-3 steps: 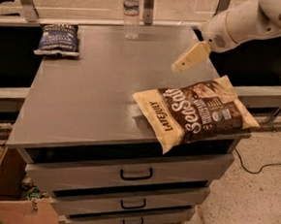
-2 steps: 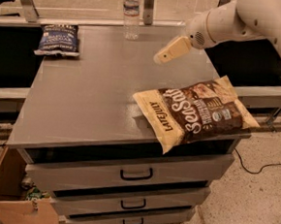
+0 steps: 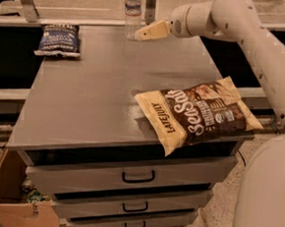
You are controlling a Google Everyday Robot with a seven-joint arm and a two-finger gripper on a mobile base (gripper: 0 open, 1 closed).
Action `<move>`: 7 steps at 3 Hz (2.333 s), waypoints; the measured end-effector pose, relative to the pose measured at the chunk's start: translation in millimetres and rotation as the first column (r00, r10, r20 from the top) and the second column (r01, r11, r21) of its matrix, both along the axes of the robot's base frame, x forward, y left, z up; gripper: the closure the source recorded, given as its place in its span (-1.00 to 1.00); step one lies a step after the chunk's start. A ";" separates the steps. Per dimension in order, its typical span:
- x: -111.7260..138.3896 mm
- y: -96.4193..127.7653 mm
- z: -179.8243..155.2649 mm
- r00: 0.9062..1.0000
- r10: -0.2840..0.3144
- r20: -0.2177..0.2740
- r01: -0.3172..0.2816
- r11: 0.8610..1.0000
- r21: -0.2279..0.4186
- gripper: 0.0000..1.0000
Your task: Move water bottle near brown chip bag
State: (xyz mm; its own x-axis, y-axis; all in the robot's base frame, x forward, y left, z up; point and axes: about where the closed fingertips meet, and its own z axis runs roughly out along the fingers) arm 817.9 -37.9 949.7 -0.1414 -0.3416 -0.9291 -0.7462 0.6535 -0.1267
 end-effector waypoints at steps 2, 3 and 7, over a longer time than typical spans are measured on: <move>82.6 2.3 -5.6 0.983 -0.178 0.040 0.173 0.979 0.110 -1.00; 104.0 7.9 -10.7 0.968 -0.249 0.036 0.244 0.963 0.118 -1.00; 124.1 71.0 -28.1 0.967 -0.255 -0.029 0.256 0.956 0.144 -1.00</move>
Offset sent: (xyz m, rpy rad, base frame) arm 0.1281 -0.0105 -0.0046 0.1411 -0.0798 -0.3289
